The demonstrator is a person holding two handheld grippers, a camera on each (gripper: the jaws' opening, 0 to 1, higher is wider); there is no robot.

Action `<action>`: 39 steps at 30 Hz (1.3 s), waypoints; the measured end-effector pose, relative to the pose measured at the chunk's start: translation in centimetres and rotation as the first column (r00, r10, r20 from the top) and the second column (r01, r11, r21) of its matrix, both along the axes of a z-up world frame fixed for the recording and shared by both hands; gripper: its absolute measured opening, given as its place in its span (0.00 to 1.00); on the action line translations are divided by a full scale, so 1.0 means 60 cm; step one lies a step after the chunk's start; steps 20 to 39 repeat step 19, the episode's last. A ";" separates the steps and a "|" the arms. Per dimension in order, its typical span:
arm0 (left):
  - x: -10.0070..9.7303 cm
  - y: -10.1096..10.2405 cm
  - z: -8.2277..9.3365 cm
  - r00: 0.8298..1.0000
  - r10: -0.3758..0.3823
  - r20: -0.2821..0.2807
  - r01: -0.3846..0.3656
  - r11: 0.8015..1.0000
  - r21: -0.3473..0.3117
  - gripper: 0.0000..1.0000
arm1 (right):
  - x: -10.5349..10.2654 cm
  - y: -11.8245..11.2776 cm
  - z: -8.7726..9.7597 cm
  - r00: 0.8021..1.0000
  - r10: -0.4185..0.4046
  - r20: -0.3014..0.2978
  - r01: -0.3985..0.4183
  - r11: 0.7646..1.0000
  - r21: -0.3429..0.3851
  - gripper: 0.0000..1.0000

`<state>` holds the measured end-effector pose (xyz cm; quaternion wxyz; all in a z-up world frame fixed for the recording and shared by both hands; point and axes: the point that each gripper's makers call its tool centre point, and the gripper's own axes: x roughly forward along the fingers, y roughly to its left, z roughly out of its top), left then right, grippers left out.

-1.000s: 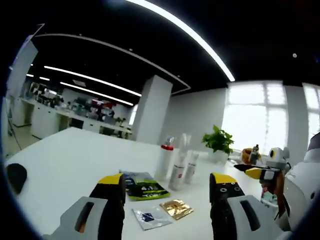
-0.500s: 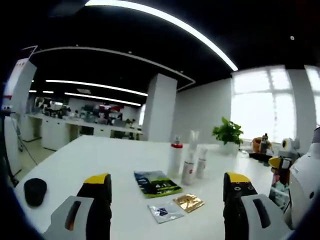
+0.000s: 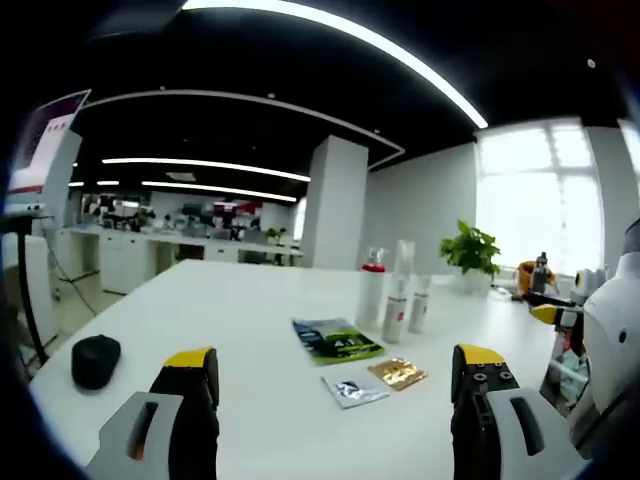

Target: Arrange the skincare products in the storage area until every visible bottle or jar stands upright without overlapping.

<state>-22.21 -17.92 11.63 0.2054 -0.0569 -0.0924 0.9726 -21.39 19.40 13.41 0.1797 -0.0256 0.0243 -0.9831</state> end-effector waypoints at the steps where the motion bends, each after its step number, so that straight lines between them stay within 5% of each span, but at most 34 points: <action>1: 0.002 -0.004 -0.002 1.000 0.004 0.000 -0.004 1.000 0.004 1.00 | 0.002 0.004 0.000 1.000 -0.006 0.001 0.006 1.000 -0.021 1.00; 10: 0.008 -0.037 -0.007 0.998 0.065 0.005 -0.065 0.998 -0.003 1.00 | 0.013 0.022 0.005 0.999 -0.053 0.000 0.053 0.999 -0.010 1.00; 39: 0.014 -0.028 -0.004 0.999 0.042 0.019 -0.042 0.999 -0.026 1.00 | 0.015 -0.001 0.026 1.000 -0.004 -0.019 0.004 1.000 -0.009 1.00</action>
